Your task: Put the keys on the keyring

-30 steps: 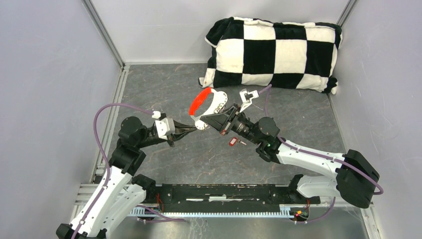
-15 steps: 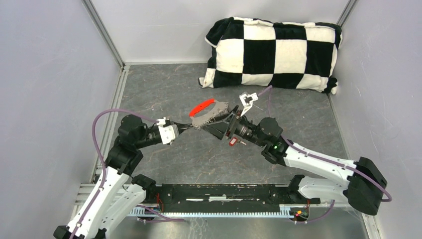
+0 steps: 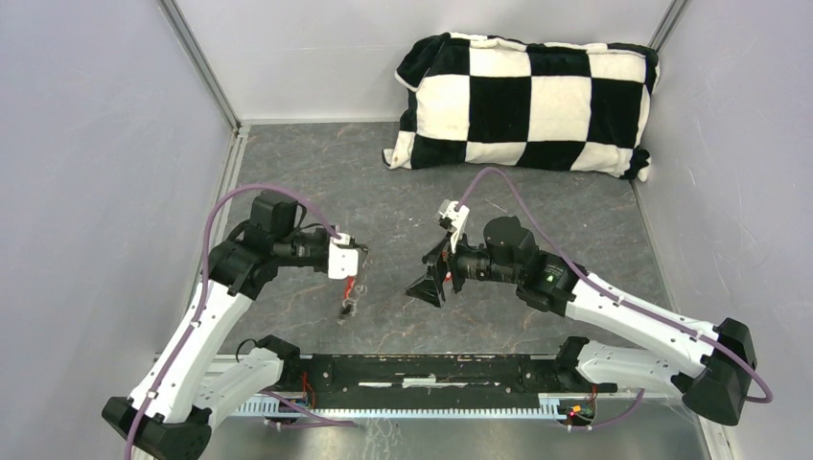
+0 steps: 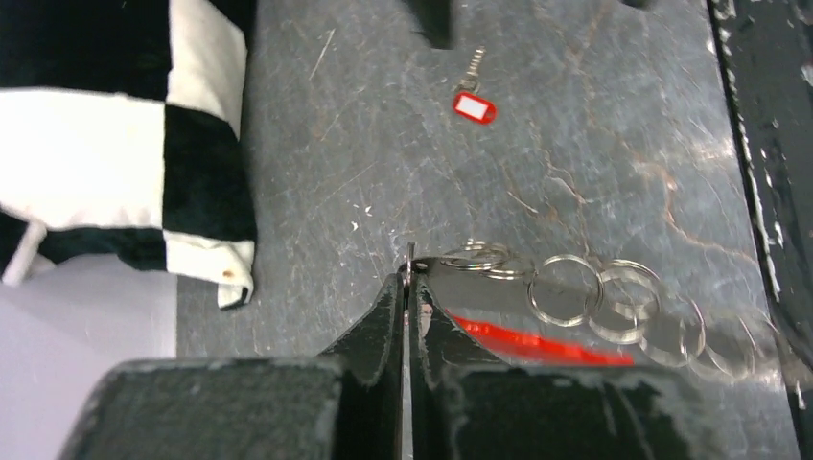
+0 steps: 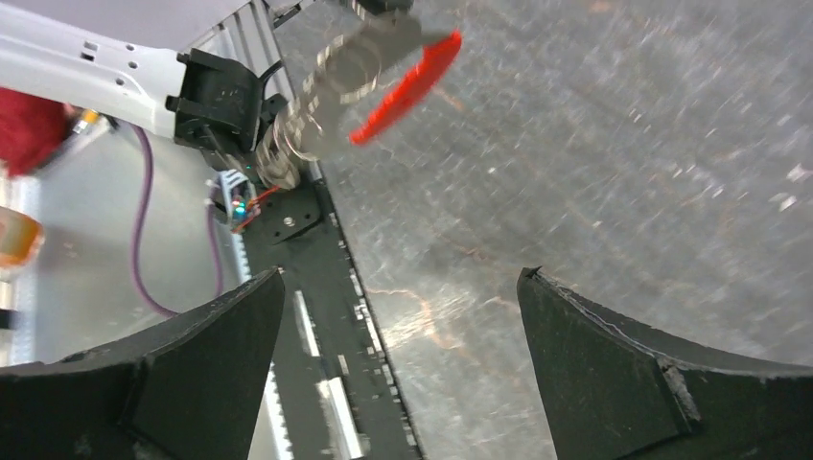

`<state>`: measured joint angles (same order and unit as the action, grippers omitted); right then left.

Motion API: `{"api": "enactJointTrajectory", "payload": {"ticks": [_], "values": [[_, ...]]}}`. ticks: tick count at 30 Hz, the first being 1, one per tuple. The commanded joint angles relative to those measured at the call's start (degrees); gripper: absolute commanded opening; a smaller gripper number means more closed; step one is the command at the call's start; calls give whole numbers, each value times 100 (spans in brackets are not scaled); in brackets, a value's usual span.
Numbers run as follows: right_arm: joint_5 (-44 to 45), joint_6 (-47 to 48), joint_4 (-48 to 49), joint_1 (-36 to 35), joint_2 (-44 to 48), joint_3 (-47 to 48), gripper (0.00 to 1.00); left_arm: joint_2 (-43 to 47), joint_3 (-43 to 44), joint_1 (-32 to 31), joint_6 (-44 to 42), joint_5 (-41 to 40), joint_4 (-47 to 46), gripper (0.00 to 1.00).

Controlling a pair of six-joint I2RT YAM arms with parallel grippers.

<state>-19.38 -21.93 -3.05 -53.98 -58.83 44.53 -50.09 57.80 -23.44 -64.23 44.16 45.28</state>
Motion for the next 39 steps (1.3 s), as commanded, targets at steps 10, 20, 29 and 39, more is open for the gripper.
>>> {"api": "enactJointTrajectory", "payload": {"ticks": [10,20,29,39], "values": [[-575,3126,262,-250,-945,1612,87,77,545,7,-1878,790,1577,2],[-362,3548,472,-679,-1467,1981,53,65,606,8,-1645,908,1577,2],[-355,3756,525,-936,-1638,2018,45,117,651,13,-1533,1010,1579,2],[-145,3787,613,-927,-1720,2059,35,157,658,9,-1477,1071,1580,2]]}}
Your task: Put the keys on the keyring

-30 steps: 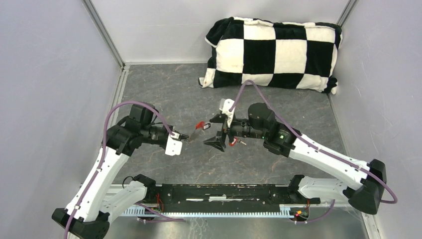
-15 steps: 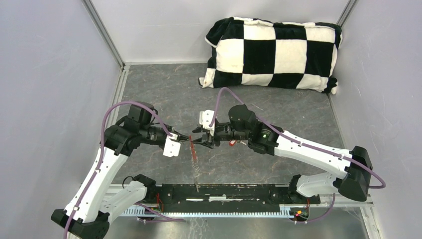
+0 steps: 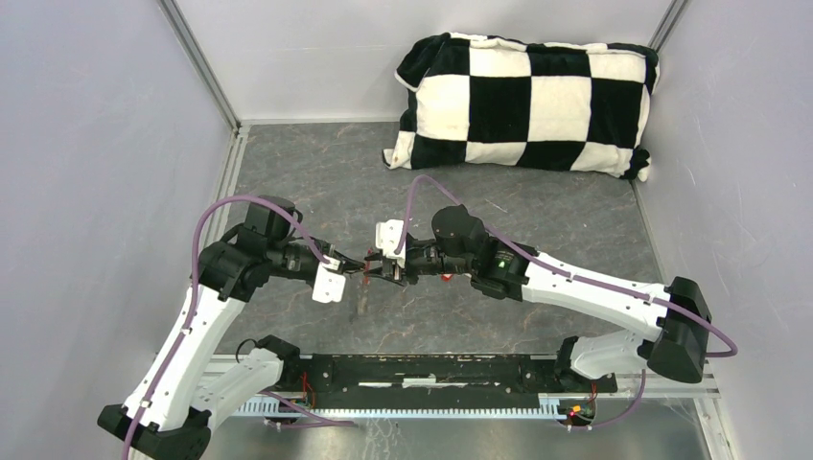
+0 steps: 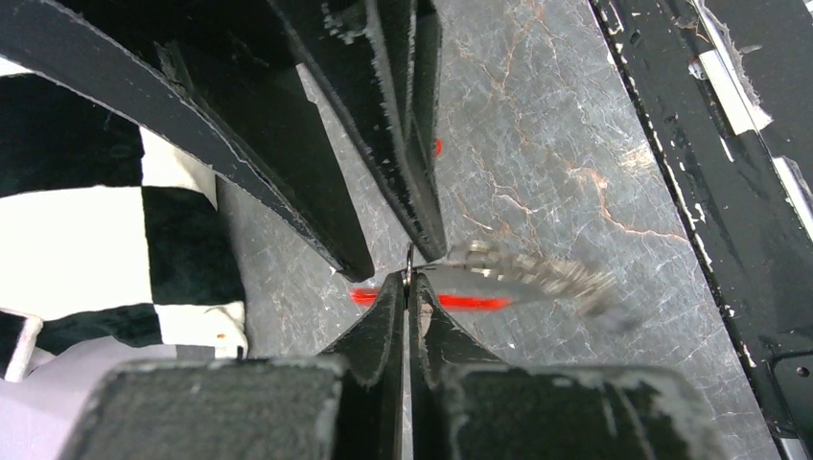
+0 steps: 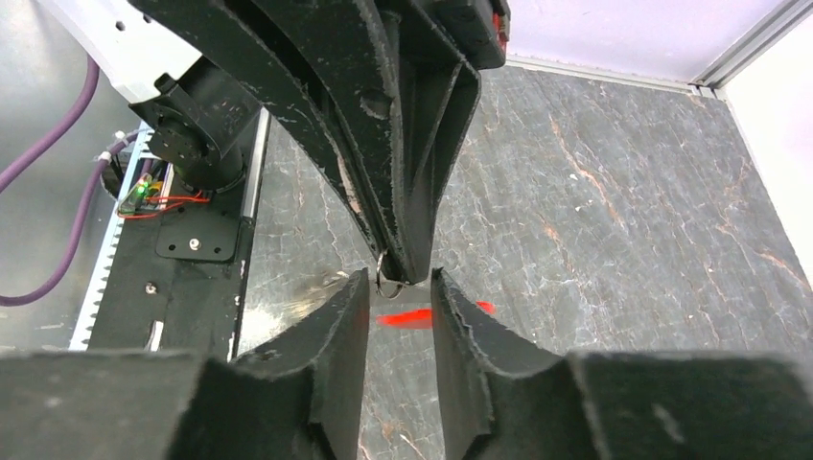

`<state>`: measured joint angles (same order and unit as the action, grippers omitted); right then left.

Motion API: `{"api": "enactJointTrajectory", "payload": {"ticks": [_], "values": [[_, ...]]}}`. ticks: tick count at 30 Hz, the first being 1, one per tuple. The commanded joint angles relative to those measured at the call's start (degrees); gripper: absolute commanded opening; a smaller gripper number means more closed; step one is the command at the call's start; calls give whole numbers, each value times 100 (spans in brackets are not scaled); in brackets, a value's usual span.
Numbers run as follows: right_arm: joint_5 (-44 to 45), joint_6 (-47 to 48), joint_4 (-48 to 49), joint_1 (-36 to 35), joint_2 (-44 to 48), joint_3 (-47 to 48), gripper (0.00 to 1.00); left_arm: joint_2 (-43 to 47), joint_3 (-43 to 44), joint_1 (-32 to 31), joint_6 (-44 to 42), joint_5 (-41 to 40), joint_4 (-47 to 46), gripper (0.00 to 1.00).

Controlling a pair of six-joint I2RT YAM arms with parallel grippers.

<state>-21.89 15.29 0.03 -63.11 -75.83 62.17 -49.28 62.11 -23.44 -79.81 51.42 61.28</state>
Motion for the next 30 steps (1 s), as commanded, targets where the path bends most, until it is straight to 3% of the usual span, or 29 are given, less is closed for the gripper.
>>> {"api": "enactJointTrajectory", "payload": {"ticks": [1,8,12,15,18,25,30], "values": [[94,55,334,-18,-27,273,32,68,225,9,93,357,-25,2],[68,62,312,-34,-28,260,0,67,260,13,170,421,-27,2],[181,89,218,-61,-9,210,0,-9,381,15,397,518,-22,2],[319,-52,559,-63,204,-76,0,-1,408,13,927,534,-249,32],[294,-320,1347,-39,590,-603,0,82,380,15,1283,524,-377,44],[-428,-1754,3745,247,1231,-1892,0,614,-105,15,3408,601,-1765,49],[-665,-2551,5010,308,1262,-2377,0,874,-402,12,3953,836,-2133,48]]}}
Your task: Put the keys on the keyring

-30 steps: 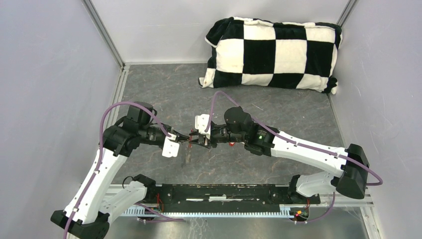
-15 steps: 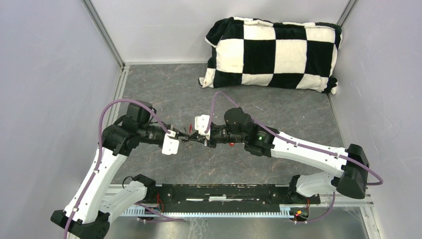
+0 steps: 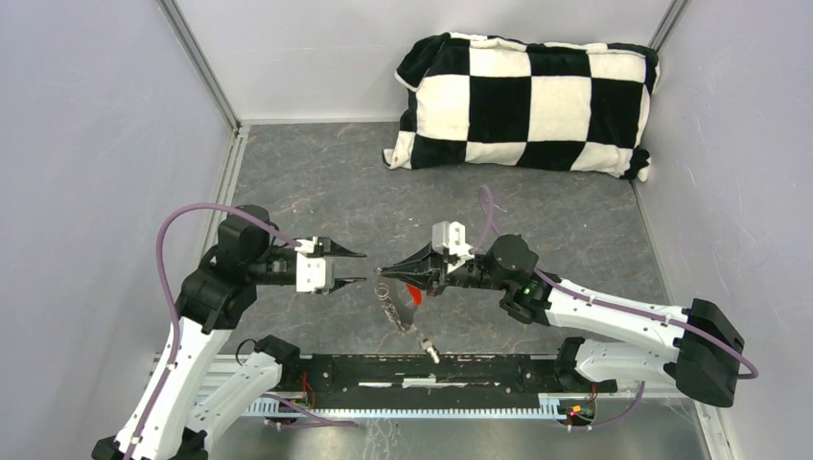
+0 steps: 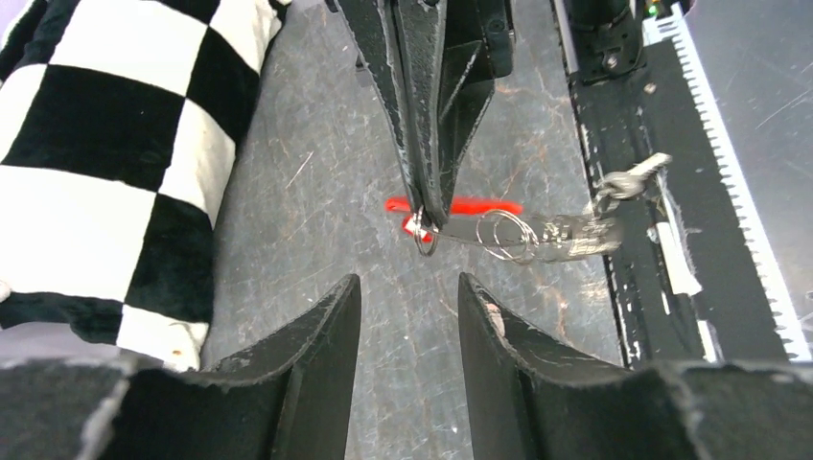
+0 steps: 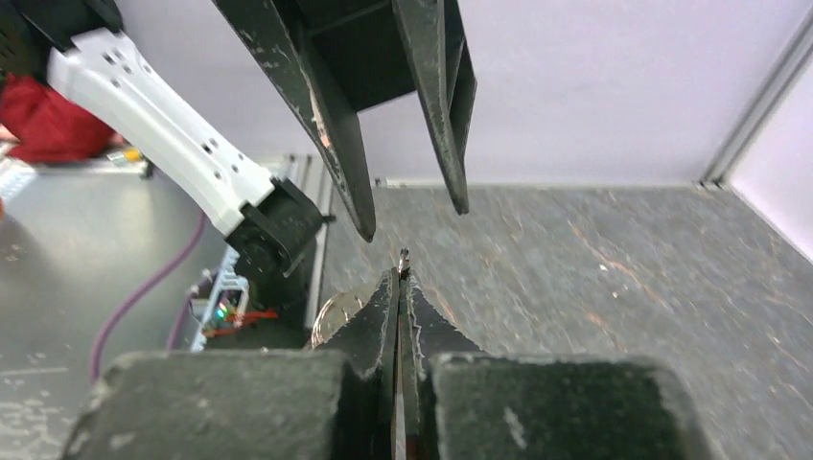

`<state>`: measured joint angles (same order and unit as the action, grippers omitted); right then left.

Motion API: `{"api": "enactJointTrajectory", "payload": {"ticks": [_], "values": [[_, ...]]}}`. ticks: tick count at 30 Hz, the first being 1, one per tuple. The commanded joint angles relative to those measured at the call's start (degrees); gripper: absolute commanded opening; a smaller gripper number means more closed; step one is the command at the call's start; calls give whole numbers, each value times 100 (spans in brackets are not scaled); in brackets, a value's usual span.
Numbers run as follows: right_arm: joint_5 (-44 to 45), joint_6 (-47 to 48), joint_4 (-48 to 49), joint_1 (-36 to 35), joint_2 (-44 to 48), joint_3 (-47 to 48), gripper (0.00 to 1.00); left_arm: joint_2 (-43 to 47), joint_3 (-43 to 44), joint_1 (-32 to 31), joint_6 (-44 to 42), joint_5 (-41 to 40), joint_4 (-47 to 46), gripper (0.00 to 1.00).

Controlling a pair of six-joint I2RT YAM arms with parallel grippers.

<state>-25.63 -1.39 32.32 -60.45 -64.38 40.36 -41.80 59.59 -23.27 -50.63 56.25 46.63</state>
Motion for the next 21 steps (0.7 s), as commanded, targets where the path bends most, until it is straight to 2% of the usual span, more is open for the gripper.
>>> {"api": "enactJointTrajectory", "payload": {"ticks": [1,8,15,21], "values": [[-317,-1013,1962,44,82,-231,0,115,-164,-7,1142,385,-721,47],[-381,-1573,2789,43,-138,-409,0,54,-209,-11,1397,688,-770,42],[-462,-1775,3003,42,-369,-331,0,113,-279,-4,1795,774,-1131,34],[-452,-1856,3114,32,-485,-309,0,96,-284,-5,2013,969,-1145,32]]}}
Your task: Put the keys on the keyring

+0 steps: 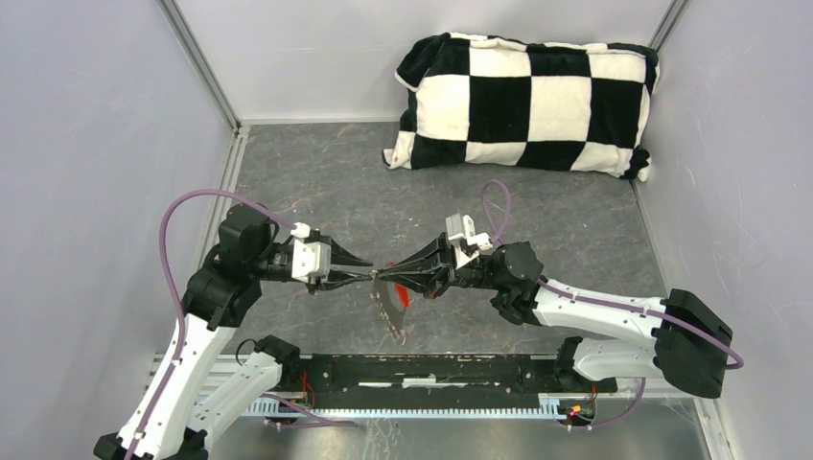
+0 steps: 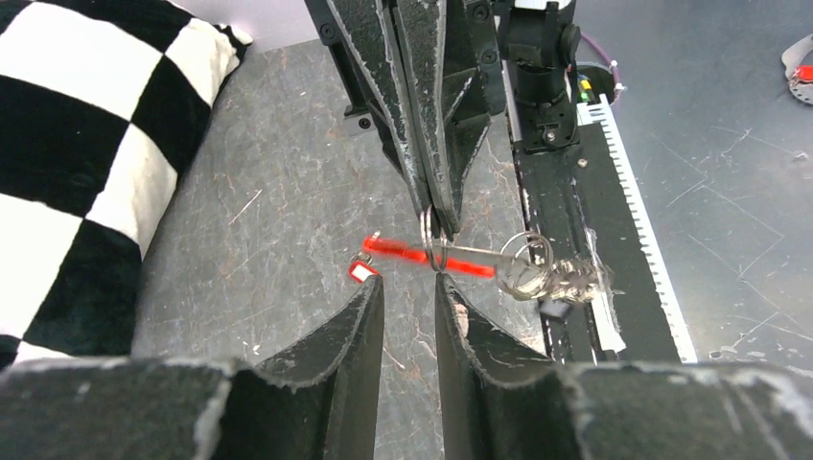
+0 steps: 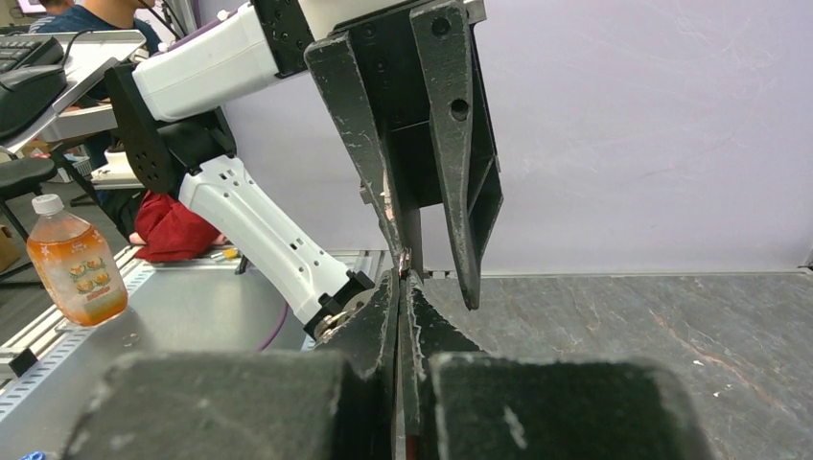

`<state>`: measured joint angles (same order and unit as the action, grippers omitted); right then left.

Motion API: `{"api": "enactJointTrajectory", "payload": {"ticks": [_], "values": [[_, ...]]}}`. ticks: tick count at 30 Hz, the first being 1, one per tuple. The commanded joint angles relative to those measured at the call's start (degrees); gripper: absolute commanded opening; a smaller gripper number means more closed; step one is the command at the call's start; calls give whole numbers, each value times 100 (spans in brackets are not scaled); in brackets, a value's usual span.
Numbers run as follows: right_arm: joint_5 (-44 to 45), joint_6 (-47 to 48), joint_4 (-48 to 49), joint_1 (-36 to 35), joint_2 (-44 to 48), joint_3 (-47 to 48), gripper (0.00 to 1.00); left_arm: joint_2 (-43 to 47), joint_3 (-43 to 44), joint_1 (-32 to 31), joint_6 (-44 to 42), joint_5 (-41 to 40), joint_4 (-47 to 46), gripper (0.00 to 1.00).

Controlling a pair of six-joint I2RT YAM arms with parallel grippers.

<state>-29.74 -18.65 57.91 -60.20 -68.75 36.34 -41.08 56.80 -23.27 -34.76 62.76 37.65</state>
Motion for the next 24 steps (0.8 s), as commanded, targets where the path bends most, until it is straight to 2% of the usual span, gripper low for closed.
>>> {"api": "enactJointTrajectory", "payload": {"ticks": [1,9,13,17,22,23,24], "values": [[-38,-132,555,9,-59,88,0,26,2,-4,459,385,-243,32],[82,10,357,2,11,77,0,-22,0,-2,267,526,32,32],[78,21,335,-37,-19,119,0,-55,-24,-10,145,305,50,23],[90,46,297,-93,-101,193,0,-110,-19,-9,181,183,16,18],[201,224,62,-199,-145,294,0,-93,-58,-3,380,78,-135,18],[234,298,-60,-219,-155,323,0,-91,-63,-6,397,38,-135,20],[255,351,-142,-243,-147,346,0,-93,-68,-6,407,-16,-135,26]]}}
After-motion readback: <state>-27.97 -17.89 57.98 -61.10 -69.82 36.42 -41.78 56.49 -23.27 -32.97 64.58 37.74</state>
